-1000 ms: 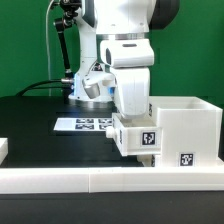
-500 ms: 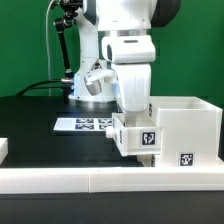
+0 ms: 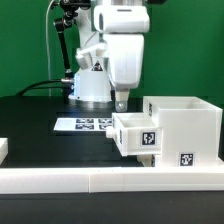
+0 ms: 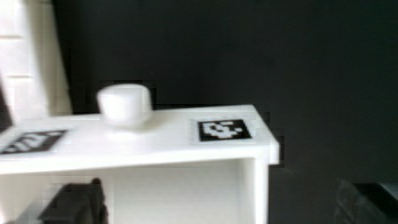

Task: Assemble drawer

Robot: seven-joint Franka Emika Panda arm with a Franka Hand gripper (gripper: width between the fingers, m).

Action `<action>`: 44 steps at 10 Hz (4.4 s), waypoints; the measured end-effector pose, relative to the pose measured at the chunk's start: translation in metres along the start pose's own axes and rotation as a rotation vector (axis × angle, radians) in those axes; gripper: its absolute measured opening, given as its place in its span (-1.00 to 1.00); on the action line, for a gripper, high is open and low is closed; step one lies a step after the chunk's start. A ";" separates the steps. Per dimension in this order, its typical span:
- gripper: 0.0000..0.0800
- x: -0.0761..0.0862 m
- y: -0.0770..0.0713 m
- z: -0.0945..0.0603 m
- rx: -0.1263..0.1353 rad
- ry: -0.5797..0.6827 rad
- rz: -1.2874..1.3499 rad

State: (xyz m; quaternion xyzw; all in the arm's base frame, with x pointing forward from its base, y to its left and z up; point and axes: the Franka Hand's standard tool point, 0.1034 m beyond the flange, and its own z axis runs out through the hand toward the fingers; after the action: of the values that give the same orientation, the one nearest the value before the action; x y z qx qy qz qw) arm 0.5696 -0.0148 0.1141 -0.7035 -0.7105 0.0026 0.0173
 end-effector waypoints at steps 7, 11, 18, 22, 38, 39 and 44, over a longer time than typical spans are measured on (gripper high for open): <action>0.62 -0.035 0.010 0.013 0.018 0.115 -0.038; 0.62 -0.050 0.019 0.044 0.019 0.257 -0.048; 0.62 -0.013 0.001 0.072 0.025 0.256 -0.016; 0.62 -0.006 0.004 0.070 0.017 0.258 -0.028; 0.62 0.011 0.009 0.059 -0.019 0.187 0.111; 0.62 0.012 0.009 0.058 -0.018 0.187 0.140; 0.62 0.007 0.007 0.062 -0.018 0.185 0.146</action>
Offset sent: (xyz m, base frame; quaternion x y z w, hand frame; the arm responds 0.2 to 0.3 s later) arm 0.0000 0.0000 0.0000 0.0000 0.0000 0.0000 1.0000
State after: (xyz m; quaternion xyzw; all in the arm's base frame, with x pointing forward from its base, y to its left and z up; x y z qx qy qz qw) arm 0.5748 -0.0067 0.0523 -0.7506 -0.6529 -0.0675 0.0762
